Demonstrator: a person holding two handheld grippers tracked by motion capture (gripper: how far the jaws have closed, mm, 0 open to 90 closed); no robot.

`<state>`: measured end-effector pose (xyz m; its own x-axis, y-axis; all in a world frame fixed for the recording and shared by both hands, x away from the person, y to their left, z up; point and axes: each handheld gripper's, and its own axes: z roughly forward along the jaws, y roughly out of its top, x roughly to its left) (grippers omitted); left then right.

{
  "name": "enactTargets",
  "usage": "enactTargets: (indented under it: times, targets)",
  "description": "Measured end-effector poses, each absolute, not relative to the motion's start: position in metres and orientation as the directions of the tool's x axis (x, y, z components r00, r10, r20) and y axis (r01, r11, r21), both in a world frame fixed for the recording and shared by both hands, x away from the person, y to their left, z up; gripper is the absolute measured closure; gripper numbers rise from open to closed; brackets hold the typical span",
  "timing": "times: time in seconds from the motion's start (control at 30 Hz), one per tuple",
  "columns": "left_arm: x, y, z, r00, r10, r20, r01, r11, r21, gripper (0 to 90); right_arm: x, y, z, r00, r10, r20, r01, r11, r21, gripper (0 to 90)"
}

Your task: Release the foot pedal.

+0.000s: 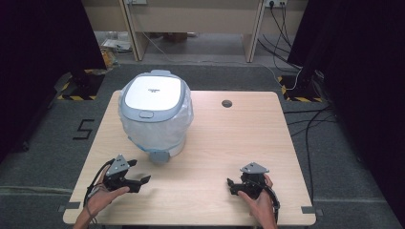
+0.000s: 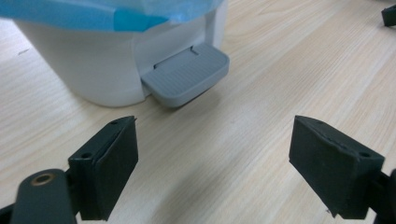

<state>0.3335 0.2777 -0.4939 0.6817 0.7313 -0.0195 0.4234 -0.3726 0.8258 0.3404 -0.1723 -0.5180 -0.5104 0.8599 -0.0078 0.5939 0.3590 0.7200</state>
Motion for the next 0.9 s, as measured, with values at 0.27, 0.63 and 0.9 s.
enactTargets:
  times: [0.27, 0.63, 0.9]
  targets:
    - [0.323, 0.283, -0.509, 0.679, 0.734, -0.006, 0.449, -0.409, 0.794, 15.0, 0.341, -0.172, -0.518, -0.511, 0.859, -0.008, 0.594, 0.360, 0.720, 12.6]
    - [0.317, 0.288, -0.517, 0.672, 0.740, -0.014, 0.470, -0.412, 0.780, 15.1, 0.340, -0.172, -0.518, -0.511, 0.860, -0.008, 0.594, 0.359, 0.720, 12.6]
    - [0.311, 0.291, -0.523, 0.674, 0.738, -0.017, 0.493, -0.433, 0.755, 15.3, 0.341, -0.172, -0.518, -0.511, 0.859, -0.009, 0.593, 0.360, 0.720, 12.6]
